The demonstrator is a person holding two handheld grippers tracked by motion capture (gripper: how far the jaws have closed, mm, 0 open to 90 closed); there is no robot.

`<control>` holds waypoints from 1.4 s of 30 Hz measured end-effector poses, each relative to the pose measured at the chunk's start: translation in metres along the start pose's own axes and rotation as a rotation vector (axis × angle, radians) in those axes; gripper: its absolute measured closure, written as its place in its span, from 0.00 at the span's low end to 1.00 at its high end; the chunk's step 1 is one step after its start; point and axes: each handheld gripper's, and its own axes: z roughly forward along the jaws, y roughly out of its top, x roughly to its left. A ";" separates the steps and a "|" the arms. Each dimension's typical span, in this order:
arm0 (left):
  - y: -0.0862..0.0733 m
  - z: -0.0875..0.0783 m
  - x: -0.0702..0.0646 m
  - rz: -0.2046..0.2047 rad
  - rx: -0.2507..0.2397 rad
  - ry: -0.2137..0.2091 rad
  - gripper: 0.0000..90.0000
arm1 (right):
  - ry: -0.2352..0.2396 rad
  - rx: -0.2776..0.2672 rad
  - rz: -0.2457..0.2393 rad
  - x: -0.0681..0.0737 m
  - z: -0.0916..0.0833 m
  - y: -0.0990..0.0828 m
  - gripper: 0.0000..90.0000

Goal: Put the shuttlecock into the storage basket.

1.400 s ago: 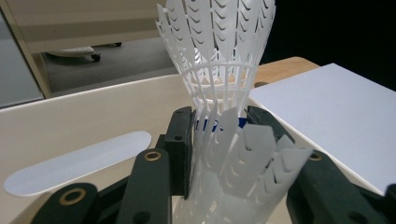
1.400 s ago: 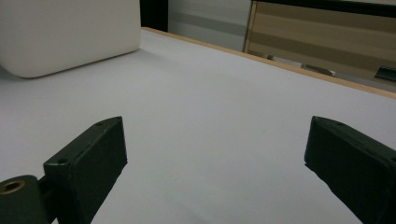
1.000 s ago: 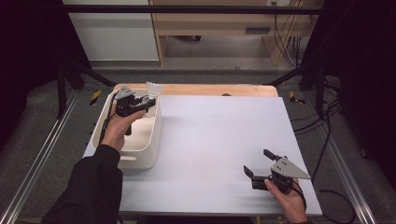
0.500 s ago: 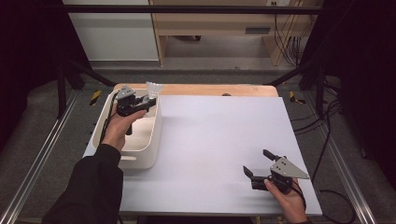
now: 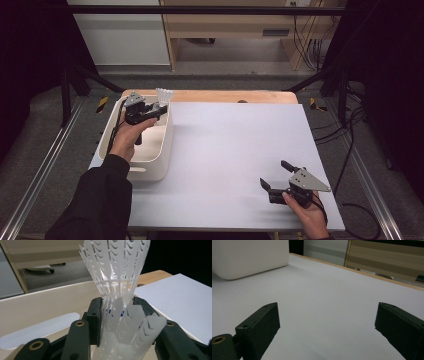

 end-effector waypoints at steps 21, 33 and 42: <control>-0.003 0.004 0.003 -0.042 0.001 0.012 0.46 | 0.004 0.005 0.002 0.000 0.000 0.000 0.06; -0.004 0.004 0.004 -0.054 0.007 0.042 0.33 | 0.010 0.009 0.003 0.001 0.001 -0.001 0.06; -0.001 0.002 0.004 -0.054 0.000 0.082 0.16 | 0.010 0.010 0.001 0.001 0.001 -0.001 0.06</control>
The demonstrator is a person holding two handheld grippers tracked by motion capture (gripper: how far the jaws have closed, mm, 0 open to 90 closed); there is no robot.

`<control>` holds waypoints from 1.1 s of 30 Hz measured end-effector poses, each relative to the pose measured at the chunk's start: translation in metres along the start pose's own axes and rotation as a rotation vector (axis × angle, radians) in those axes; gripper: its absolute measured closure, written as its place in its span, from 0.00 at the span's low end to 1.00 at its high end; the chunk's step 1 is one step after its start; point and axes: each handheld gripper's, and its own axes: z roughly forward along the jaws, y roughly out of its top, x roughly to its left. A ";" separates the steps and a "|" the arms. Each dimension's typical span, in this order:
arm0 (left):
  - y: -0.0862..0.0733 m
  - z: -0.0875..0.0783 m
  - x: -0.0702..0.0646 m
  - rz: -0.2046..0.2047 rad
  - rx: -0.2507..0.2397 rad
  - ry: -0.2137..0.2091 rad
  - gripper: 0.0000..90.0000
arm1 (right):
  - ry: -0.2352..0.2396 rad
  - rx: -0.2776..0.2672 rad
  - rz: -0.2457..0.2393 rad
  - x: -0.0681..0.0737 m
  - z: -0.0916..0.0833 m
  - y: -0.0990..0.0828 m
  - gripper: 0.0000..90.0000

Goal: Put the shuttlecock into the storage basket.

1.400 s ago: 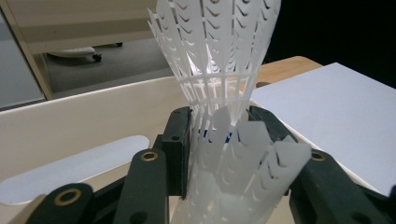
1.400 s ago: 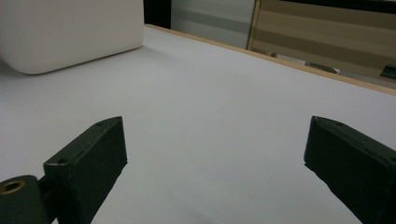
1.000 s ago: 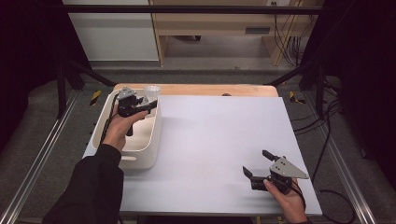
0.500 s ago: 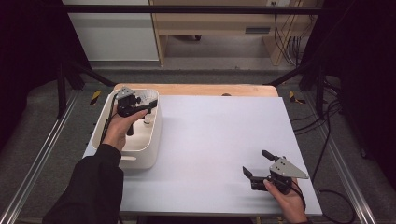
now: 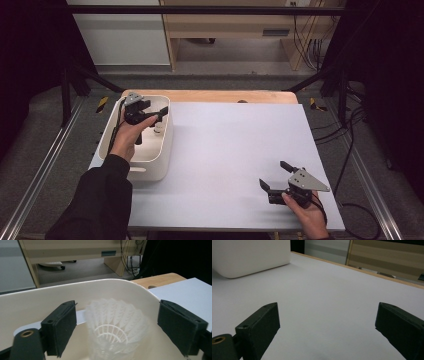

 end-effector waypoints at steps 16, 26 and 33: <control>0.003 -0.003 0.001 -0.021 -0.030 0.011 0.13 | 0.000 -0.001 -0.001 0.000 0.000 0.000 0.06; 0.004 -0.004 0.001 -0.022 -0.035 0.013 0.11 | 0.000 -0.002 -0.001 0.000 0.000 0.000 0.06; 0.004 -0.005 0.000 -0.015 -0.035 0.016 0.09 | 0.001 -0.002 -0.006 0.001 0.000 0.000 0.06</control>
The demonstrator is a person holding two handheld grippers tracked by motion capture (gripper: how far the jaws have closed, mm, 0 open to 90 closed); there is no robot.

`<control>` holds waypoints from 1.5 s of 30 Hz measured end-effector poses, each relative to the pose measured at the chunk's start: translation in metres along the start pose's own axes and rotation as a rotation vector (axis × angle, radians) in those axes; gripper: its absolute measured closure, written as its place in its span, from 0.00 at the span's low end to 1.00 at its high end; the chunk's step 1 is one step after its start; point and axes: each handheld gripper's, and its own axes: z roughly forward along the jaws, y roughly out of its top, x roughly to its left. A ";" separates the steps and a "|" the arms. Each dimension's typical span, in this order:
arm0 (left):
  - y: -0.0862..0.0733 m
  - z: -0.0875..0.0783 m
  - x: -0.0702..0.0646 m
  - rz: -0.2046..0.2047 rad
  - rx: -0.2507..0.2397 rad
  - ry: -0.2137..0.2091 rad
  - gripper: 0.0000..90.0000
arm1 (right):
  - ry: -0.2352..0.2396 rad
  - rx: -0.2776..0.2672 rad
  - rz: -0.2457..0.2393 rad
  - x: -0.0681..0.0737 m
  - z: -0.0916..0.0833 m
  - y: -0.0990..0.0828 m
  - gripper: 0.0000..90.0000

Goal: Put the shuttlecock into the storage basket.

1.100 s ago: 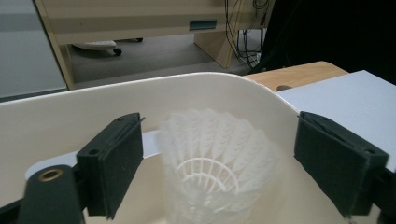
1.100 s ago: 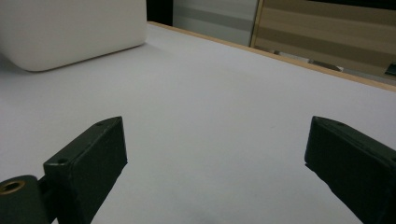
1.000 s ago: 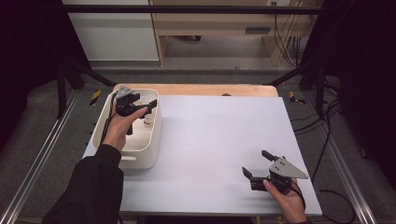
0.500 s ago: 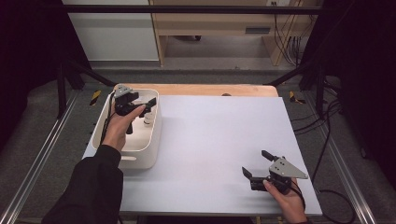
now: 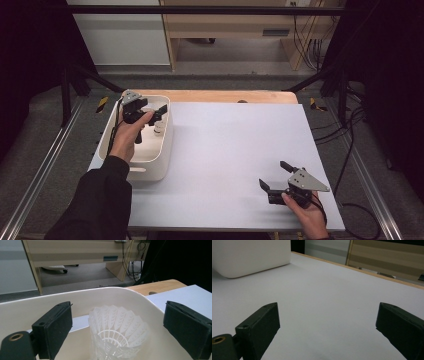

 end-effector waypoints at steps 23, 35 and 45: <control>0.009 -0.011 -0.003 0.000 -0.029 0.009 0.06 | -0.002 0.000 0.001 0.001 0.000 0.000 0.05; 0.012 -0.014 -0.005 0.013 -0.046 0.001 0.06 | -0.002 0.000 0.003 0.000 0.000 0.000 0.05; 0.014 -0.016 -0.006 -0.005 -0.073 -0.031 0.05 | -0.002 -0.001 0.002 0.001 0.000 0.000 0.05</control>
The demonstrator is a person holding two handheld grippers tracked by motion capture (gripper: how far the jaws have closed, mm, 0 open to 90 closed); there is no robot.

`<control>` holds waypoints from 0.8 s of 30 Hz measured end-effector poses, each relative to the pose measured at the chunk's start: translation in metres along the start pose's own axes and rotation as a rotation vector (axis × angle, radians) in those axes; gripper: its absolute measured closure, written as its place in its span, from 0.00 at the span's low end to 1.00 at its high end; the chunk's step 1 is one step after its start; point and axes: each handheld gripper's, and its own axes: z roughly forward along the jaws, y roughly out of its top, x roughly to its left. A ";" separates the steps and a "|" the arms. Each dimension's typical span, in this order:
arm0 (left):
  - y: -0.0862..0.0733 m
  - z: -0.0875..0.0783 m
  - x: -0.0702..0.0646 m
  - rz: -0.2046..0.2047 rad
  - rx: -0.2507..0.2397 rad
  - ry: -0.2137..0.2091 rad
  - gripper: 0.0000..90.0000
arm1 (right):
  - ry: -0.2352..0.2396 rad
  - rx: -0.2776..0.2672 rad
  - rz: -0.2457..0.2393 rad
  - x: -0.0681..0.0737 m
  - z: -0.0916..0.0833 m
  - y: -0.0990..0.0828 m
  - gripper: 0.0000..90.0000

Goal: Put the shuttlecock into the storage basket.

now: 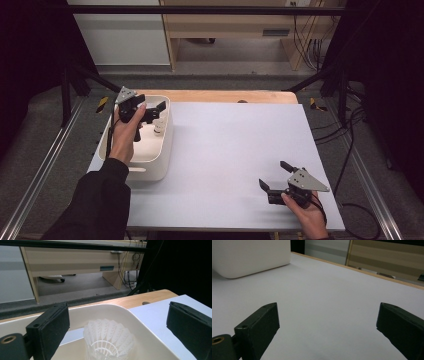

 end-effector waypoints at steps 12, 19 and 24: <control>0.005 -0.005 -0.003 0.038 -0.070 -0.008 0.05 | -0.004 0.005 0.002 -0.001 0.000 -0.002 0.05; 0.006 -0.006 -0.003 0.027 -0.077 -0.022 0.05 | -0.003 0.003 -0.004 0.000 -0.001 -0.001 0.05; 0.007 -0.007 -0.005 0.031 -0.078 -0.043 0.05 | 0.000 0.003 -0.005 0.000 0.000 0.000 0.05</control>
